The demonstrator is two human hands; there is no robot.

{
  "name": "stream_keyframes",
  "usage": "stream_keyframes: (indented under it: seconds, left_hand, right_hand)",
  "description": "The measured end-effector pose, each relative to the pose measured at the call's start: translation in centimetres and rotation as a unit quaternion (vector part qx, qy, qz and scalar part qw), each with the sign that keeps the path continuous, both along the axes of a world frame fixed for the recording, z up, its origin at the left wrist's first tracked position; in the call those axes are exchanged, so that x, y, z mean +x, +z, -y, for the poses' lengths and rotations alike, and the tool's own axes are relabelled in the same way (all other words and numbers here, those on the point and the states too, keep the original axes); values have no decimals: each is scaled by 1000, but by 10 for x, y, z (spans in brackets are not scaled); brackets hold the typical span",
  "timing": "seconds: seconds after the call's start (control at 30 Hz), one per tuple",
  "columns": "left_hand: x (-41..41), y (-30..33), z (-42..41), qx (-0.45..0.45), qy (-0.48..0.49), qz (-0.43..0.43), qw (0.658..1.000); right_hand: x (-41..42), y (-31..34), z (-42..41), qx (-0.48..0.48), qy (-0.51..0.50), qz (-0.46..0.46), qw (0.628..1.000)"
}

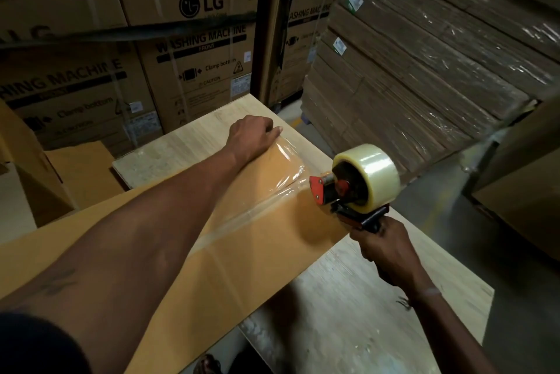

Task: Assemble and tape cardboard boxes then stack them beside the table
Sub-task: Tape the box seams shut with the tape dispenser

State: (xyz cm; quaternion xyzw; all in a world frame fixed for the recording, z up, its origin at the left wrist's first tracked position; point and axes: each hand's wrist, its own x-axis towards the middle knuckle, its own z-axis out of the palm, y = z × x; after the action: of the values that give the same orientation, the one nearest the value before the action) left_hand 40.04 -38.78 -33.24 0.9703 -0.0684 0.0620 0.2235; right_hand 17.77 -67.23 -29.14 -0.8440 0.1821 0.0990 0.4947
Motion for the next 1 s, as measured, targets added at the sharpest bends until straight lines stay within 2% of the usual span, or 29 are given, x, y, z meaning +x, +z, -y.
stream_keyframes:
  seconds: [0.13, 0.23, 0.33, 0.7, 0.83, 1.0]
  left_hand:
    - [-5, 8, 20, 39, 52, -28, 997]
    - [-10, 8, 41, 6, 118, -63, 991]
    - [-13, 3, 42, -19, 150, -54, 987]
    - [27, -4, -14, -17, 191, -56, 980]
    - [24, -6, -16, 5, 178, -47, 983]
    - [22, -2, -14, -10, 181, -47, 982]
  right_hand:
    - [-5, -14, -7, 0, -5, 21, 1000]
    - [-5, -19, -7, 36, -25, 27, 999]
    - [3, -20, -10, 49, -23, 39, 998]
    - [76, -10, -37, 65, 48, 42, 996]
    - [78, -12, -32, 95, 52, 34, 994]
    - [76, -12, -26, 80, 61, 29, 995]
